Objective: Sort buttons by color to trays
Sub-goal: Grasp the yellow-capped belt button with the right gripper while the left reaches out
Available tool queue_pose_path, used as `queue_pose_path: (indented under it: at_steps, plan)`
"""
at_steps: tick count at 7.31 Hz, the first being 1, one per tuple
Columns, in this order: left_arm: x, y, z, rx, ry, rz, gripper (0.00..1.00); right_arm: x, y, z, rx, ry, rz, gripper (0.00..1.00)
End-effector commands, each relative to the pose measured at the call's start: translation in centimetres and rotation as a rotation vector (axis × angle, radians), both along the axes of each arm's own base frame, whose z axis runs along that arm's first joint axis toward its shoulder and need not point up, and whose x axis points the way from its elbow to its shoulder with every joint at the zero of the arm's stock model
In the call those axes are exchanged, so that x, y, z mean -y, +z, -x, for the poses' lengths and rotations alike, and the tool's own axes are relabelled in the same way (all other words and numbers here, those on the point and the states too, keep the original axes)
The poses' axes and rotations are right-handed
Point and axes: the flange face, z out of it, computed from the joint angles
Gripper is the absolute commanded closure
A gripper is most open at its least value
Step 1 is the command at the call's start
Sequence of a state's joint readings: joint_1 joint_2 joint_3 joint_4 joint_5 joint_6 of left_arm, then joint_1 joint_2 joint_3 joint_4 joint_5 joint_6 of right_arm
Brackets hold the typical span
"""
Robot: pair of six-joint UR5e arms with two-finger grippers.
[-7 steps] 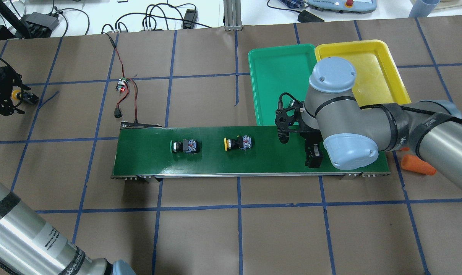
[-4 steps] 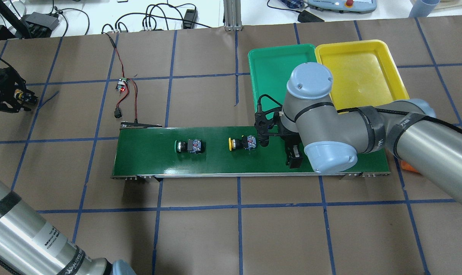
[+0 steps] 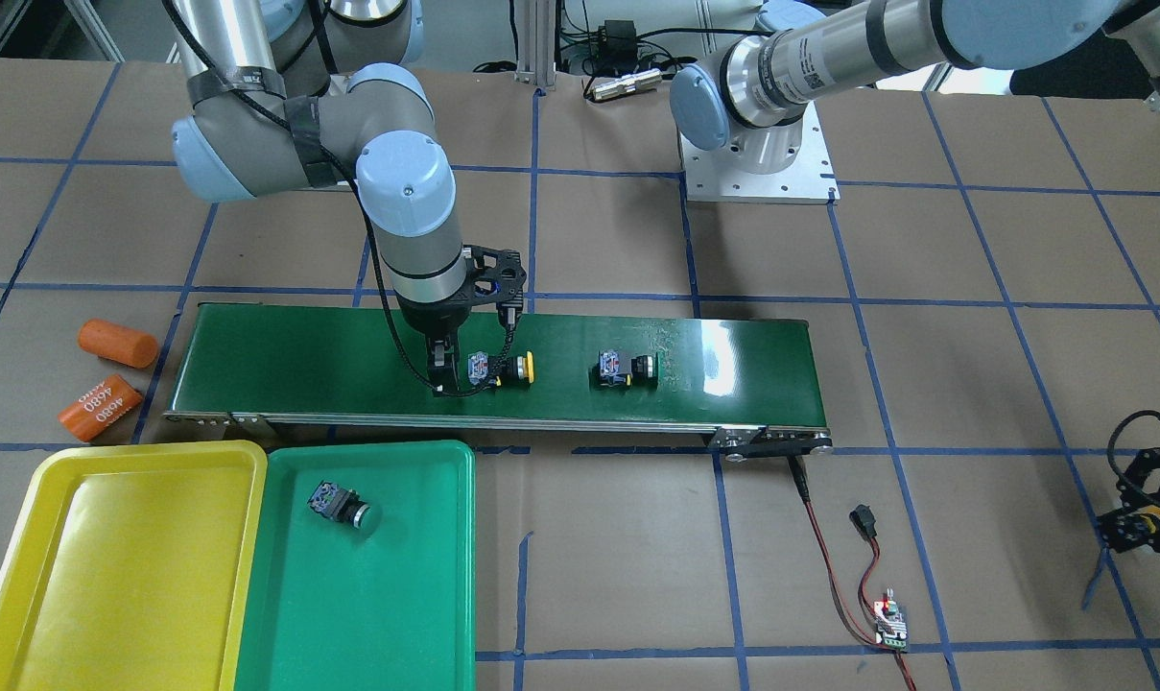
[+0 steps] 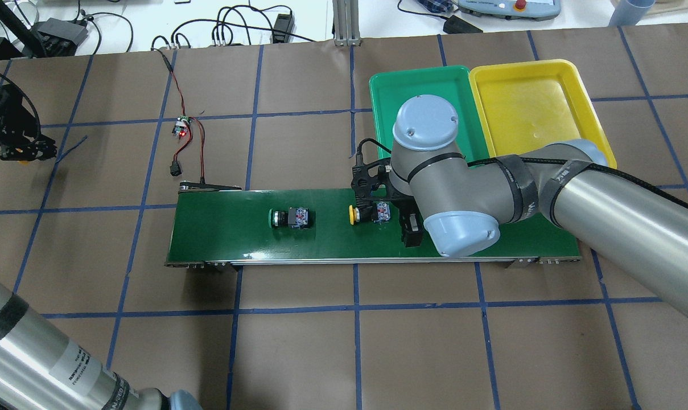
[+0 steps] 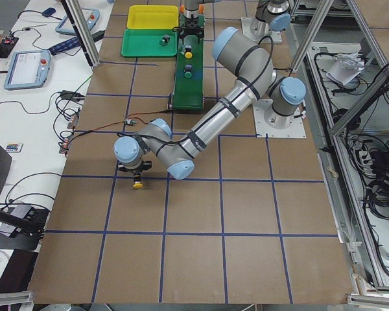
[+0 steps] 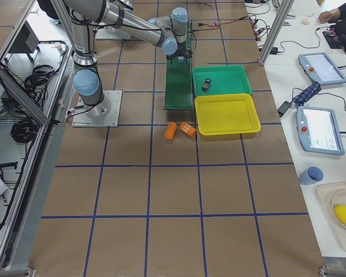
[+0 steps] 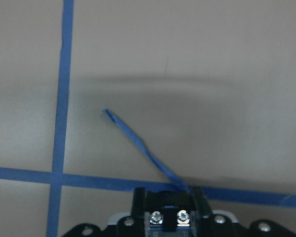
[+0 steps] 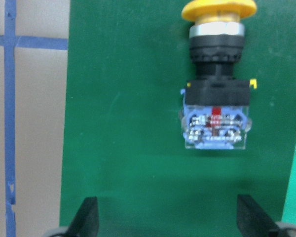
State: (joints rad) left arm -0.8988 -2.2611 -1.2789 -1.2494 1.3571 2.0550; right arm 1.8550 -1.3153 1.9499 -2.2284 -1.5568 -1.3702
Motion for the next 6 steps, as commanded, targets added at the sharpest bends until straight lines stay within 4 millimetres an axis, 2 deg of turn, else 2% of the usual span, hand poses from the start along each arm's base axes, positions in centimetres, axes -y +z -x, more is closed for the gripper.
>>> queue_pose_path:
  at_steps: [1,2,3,4,5,6]
  plan:
    - [-3.3,4.6,12.7,-0.008,0.071,-0.066,0.93,0.1,-0.5,-0.4,0.008,0.004,-0.009,0.00]
    - [-5.4,5.4,18.3,0.002,0.015,-0.065,0.94,0.1,-0.6,-0.5,0.008,0.006,-0.012,0.00]
    - [-7.3,6.3,22.9,0.036,-0.028,-0.034,0.94,0.2,-0.6,-0.5,0.008,0.021,-0.010,0.08]
    - [-9.5,6.7,29.6,0.024,0.005,-0.062,0.93,0.2,-0.5,-0.4,0.000,0.037,-0.003,0.35]
    - [-11.8,7.8,35.4,0.043,0.001,-0.038,0.93,0.3,-0.4,-0.4,-0.005,0.085,0.002,0.53]
    - [-14.9,7.8,39.5,0.039,0.042,-0.060,0.93,0.3,-0.5,-0.4,-0.005,0.088,0.001,0.65]
